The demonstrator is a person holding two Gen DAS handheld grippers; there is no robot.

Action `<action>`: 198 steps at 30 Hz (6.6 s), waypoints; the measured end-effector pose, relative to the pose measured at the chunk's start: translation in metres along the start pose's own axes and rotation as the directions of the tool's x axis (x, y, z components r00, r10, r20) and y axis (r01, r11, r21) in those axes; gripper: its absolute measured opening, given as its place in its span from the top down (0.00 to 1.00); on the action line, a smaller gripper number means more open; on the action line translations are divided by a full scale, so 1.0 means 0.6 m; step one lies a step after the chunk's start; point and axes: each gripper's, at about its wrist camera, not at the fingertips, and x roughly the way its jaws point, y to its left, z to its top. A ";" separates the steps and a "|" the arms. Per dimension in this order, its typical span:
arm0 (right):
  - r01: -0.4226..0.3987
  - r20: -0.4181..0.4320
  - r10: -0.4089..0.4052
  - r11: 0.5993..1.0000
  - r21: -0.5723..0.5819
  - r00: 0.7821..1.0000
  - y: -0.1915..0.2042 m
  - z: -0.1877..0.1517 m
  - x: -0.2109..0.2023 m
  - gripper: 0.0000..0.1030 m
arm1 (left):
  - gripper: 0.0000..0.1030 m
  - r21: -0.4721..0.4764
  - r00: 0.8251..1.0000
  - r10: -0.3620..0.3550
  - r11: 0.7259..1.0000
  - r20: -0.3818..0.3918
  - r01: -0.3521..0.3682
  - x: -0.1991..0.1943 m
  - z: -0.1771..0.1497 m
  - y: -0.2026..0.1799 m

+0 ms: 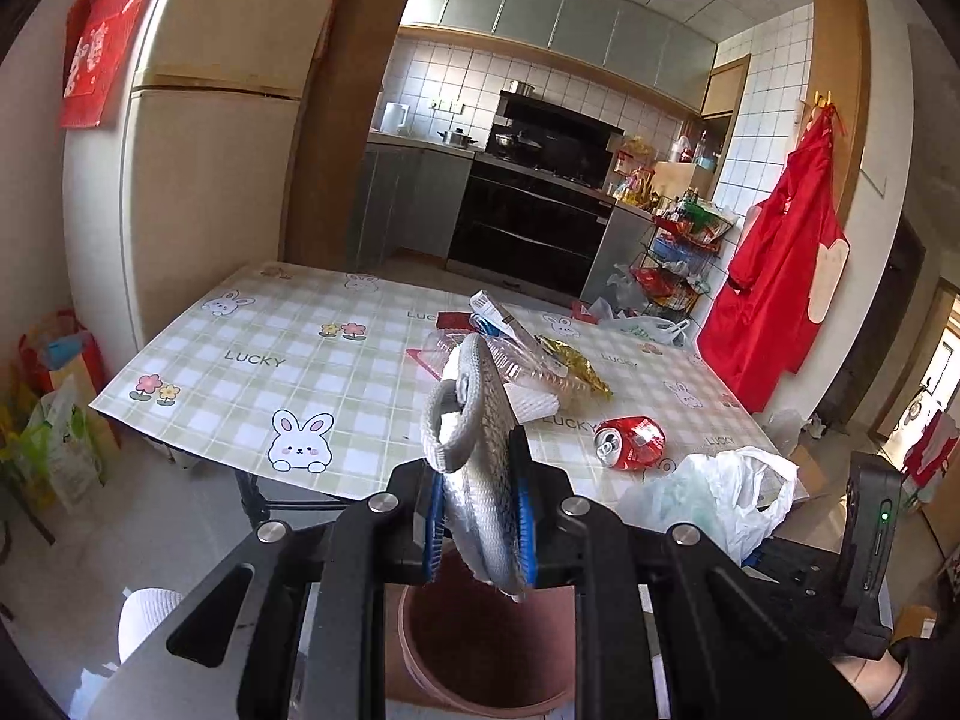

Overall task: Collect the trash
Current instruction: 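Grasp the grey mesh pad with the left gripper while the right gripper carries the bag to the pink bin, then open both grippers over the pink bin, dropping bag and mesh pad, then grasp the red crushed can with the right gripper, then grasp the paper label card with the left gripper while the right gripper lifts the can, then carry can and card over the pink bin and open both grippers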

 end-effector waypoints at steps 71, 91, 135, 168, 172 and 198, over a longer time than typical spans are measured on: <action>0.195 0.135 -0.213 0.971 0.134 0.968 -0.054 0.015 -0.005 0.05 | 0.05 0.083 0.997 -0.004 0.996 -0.083 0.011 0.122 -0.032 -0.029; 0.206 0.089 -0.228 0.956 0.209 0.970 -0.200 0.093 0.050 0.06 | 0.05 0.049 0.984 0.116 0.993 -0.136 -0.110 0.192 -0.042 0.038; 0.100 0.014 -0.117 0.903 0.418 0.993 -0.385 0.153 0.235 0.74 | 0.35 -0.271 0.960 -0.143 0.960 -0.241 0.075 0.599 0.178 0.020; 0.060 0.116 -0.113 0.921 0.386 0.987 -0.335 0.174 0.160 0.74 | 0.93 -0.079 0.981 -0.189 0.979 -0.037 0.186 0.515 0.305 -0.042; 0.041 0.169 -0.103 0.942 0.333 0.980 -0.297 0.191 0.124 0.74 | 0.93 -0.015 0.980 -0.198 0.980 0.022 0.198 0.424 0.314 -0.048; 0.041 0.044 -0.045 0.996 0.081 0.998 -0.040 0.065 0.015 0.74 | 0.93 -0.010 0.993 -0.095 0.995 0.066 0.096 0.017 0.112 0.033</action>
